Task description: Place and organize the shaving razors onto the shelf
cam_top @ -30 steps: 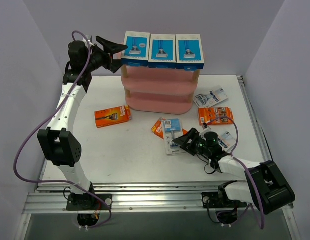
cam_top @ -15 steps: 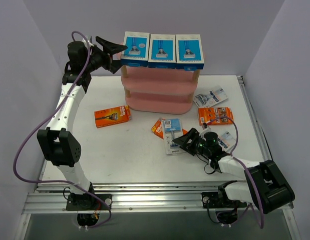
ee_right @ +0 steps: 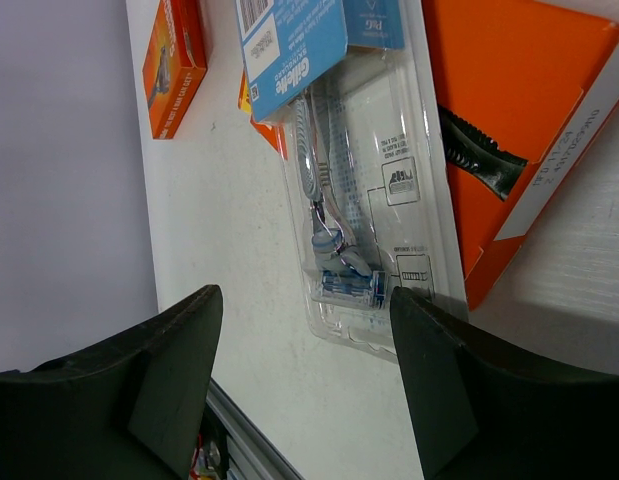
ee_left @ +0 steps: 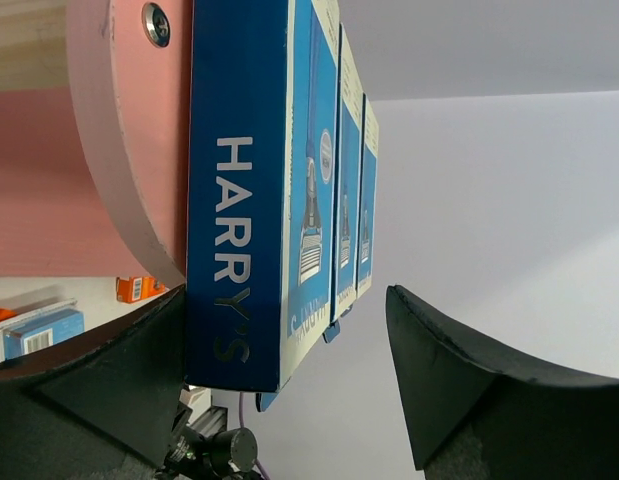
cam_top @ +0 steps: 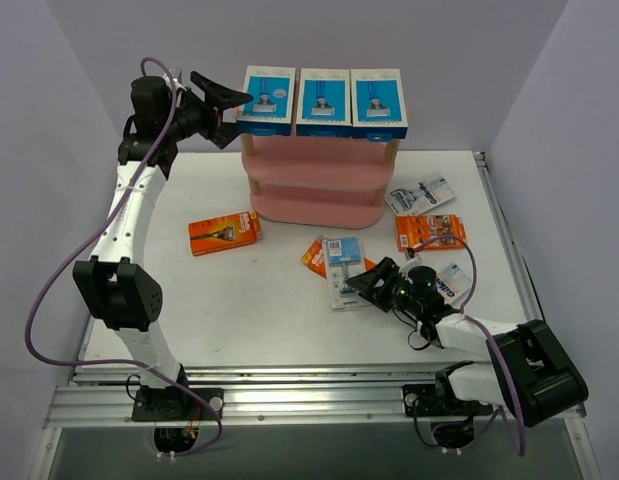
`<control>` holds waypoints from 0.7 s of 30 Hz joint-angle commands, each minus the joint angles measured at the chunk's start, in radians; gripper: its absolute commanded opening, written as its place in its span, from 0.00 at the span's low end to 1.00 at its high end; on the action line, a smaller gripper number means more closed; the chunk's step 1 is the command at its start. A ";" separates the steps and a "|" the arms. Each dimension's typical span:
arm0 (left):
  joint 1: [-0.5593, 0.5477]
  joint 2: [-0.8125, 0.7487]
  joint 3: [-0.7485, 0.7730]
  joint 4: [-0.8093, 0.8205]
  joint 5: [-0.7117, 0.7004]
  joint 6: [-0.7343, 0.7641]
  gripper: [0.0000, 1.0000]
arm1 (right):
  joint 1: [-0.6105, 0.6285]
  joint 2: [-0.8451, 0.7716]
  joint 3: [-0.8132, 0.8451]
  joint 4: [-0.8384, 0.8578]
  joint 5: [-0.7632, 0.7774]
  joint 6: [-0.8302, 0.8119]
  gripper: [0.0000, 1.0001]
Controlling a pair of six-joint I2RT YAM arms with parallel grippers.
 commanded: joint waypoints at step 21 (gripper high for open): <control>0.005 0.021 0.132 -0.190 -0.021 0.156 0.84 | -0.008 0.058 -0.036 0.050 -0.020 -0.003 0.64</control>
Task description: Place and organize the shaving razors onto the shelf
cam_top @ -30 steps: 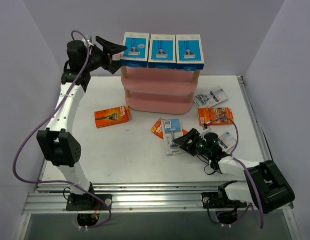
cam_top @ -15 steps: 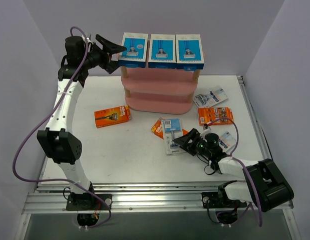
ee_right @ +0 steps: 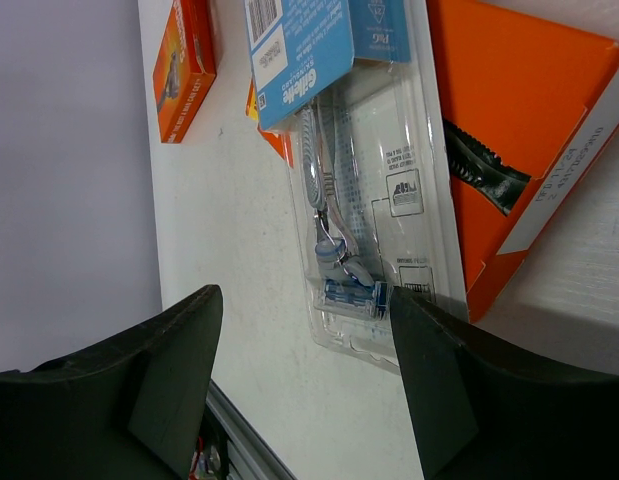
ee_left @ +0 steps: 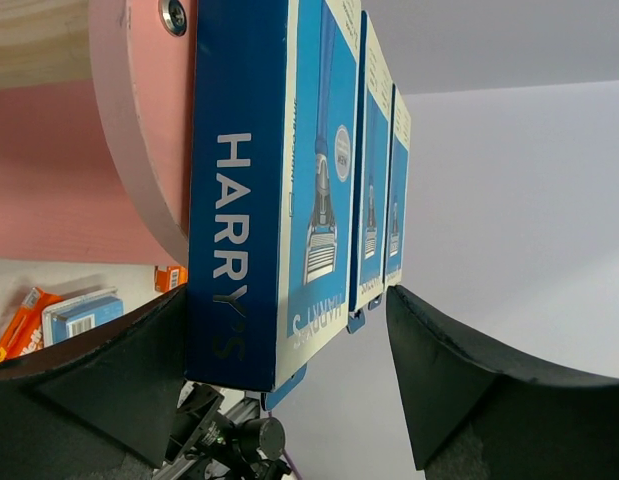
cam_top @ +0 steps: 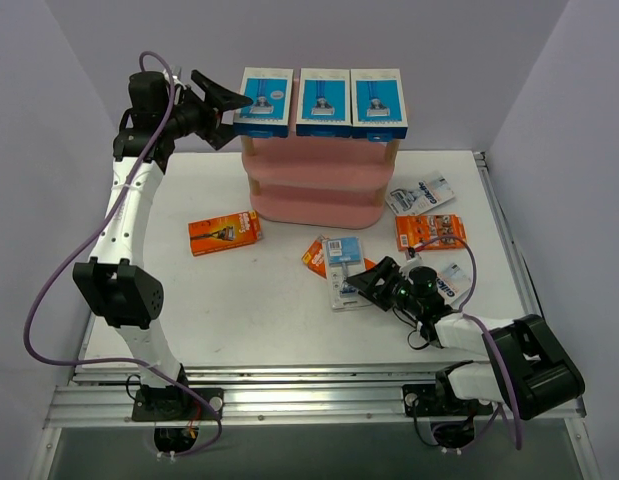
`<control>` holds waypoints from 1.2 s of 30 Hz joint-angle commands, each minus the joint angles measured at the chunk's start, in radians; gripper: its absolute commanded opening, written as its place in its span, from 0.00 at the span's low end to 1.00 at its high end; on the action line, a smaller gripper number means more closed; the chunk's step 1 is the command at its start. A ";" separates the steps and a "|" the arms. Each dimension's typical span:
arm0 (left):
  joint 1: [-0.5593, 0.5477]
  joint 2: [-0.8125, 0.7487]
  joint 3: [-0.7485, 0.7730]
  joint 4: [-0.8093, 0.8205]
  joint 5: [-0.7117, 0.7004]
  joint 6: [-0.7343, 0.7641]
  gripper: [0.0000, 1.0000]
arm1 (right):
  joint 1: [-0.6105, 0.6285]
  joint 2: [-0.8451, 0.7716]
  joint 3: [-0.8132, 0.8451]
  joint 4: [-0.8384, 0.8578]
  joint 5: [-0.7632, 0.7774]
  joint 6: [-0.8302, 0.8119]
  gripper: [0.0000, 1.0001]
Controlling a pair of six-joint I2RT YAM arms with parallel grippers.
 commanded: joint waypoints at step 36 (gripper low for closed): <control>-0.002 0.023 -0.006 -0.032 -0.100 0.109 0.84 | -0.008 0.141 -0.026 0.074 -0.024 0.008 0.64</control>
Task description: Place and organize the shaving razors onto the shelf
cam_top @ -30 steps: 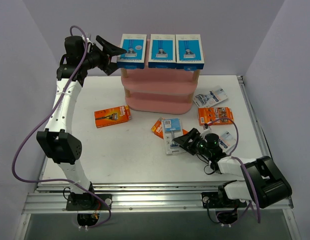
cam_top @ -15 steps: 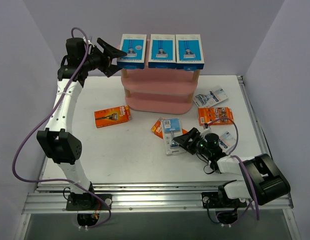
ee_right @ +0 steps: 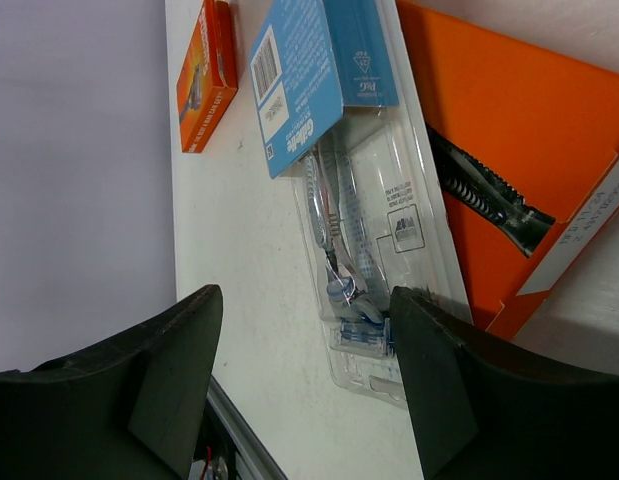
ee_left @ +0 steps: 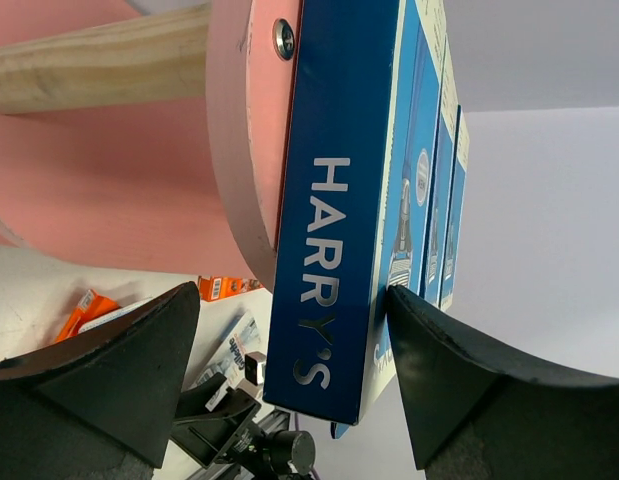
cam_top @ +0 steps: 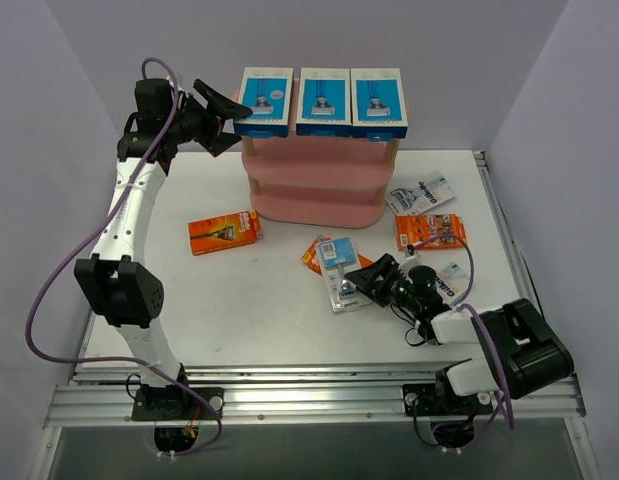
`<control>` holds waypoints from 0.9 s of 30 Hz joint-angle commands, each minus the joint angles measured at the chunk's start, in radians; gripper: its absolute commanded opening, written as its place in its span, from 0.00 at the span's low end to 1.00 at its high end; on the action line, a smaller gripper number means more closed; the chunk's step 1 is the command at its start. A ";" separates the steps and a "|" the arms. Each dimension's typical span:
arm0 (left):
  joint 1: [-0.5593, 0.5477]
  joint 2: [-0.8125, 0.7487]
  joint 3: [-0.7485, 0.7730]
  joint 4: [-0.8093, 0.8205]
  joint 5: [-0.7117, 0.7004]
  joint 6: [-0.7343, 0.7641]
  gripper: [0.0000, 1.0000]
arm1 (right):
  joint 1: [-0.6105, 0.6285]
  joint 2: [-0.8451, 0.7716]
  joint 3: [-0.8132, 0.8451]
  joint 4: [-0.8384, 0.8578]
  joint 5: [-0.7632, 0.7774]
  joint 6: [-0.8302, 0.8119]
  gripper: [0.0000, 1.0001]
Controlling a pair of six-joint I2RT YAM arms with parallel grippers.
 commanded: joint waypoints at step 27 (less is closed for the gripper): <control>-0.048 0.075 0.109 -0.016 -0.041 0.054 0.84 | -0.014 0.125 -0.036 0.011 -0.041 0.000 0.64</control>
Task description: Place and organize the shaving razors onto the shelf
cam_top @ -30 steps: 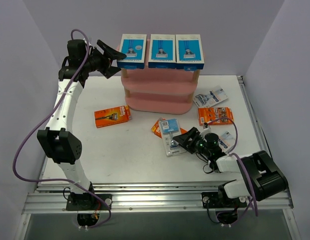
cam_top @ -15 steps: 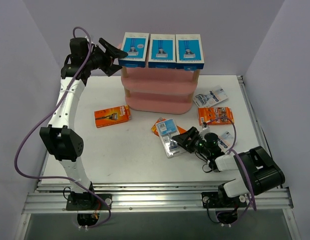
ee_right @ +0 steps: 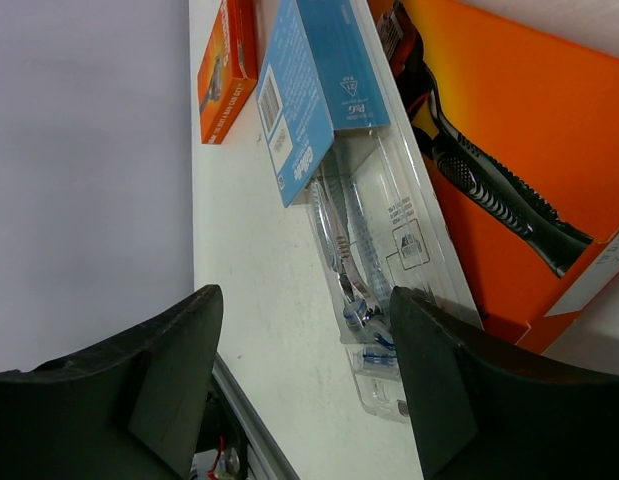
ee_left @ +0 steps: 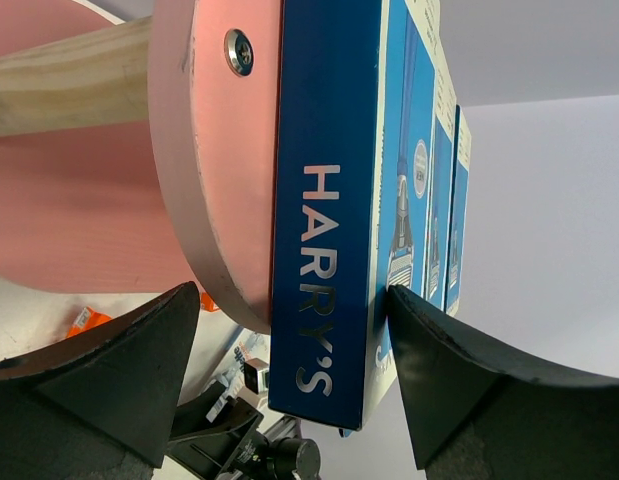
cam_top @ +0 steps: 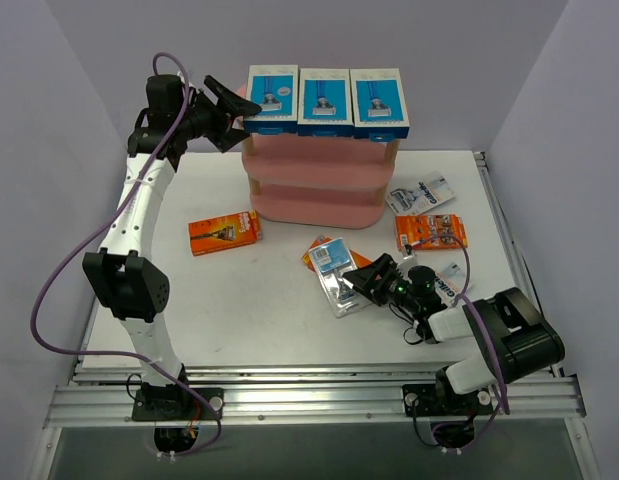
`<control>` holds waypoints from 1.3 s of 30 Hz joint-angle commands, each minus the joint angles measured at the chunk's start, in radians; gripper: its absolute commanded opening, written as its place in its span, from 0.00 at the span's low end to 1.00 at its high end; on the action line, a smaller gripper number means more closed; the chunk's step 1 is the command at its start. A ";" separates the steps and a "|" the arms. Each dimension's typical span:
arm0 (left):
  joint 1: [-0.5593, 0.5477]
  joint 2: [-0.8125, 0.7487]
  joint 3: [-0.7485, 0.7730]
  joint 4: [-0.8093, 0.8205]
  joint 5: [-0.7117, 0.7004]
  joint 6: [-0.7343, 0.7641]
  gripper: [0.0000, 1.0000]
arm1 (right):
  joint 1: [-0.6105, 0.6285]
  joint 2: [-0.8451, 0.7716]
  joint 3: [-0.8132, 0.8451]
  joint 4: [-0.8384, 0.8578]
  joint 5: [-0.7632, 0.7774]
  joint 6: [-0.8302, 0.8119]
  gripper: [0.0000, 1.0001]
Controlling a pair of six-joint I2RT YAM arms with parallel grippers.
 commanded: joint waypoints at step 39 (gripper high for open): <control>0.067 -0.080 -0.003 0.081 0.092 0.091 0.94 | -0.015 -0.220 -0.011 -0.411 0.041 -0.094 0.66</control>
